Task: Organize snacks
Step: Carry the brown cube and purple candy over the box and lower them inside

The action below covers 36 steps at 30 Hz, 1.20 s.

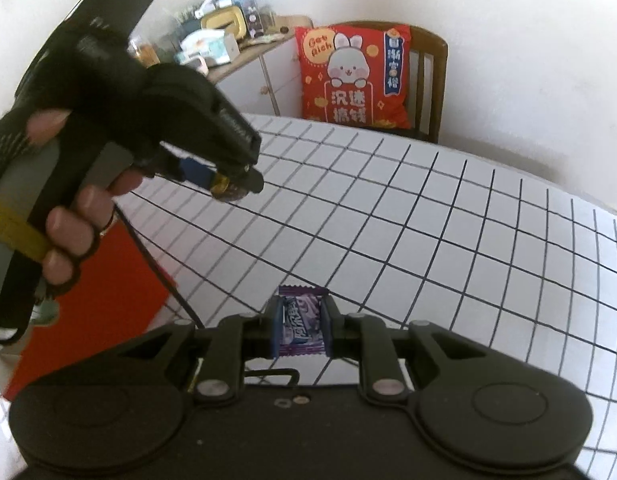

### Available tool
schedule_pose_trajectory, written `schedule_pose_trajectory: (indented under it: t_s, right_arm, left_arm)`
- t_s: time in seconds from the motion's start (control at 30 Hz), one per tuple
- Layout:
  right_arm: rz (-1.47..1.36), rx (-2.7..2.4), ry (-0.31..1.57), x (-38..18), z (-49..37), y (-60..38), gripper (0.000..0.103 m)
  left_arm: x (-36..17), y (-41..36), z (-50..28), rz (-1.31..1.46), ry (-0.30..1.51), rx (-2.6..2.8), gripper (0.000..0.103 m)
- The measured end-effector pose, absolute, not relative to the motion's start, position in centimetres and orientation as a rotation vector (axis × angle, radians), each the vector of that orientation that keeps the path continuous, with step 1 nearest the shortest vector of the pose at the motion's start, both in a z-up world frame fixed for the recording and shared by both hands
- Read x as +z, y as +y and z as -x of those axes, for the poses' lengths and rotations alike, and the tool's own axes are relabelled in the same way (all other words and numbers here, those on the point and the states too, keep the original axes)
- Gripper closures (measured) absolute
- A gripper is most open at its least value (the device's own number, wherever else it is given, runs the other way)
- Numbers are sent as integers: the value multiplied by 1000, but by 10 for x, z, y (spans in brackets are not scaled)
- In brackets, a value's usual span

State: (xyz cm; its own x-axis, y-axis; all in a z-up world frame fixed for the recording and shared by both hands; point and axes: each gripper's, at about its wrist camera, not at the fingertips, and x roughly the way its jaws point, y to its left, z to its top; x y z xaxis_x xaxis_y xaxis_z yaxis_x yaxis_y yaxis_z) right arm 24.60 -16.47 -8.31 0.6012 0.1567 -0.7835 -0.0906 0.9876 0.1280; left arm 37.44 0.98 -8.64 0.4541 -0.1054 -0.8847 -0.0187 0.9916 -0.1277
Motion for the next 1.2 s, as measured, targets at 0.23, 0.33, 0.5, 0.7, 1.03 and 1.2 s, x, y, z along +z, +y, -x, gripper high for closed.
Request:
schedule_pose_trajectory:
  t_s: [0.23,0.33,0.5,0.7,1.03,1.2]
  right_arm:
    - [-90,141,876,-47,-209,-154,85]
    - [-100,150,861,-34,-192,-147,85]
    - [-109,167,830,-10,-165,-133,85]
    - [-108,189,810,10,-137,-113,85]
    - [-118,245,836,19,-114,-65,85]
    - [-114,288,854,18,-112,-34,85]
  left_arm:
    - [-47,19,-317,96,1064,-92,73]
    - [-31,25,-290,91,1035,-119,73]
    - [-10,36,-246,96,1002,-153,73]
    - [7,61,-204,118,982,-173,73]
    - [20,117,-152,121,995,-157,73]
    - [21,156,-135,145,1006,-123,73]
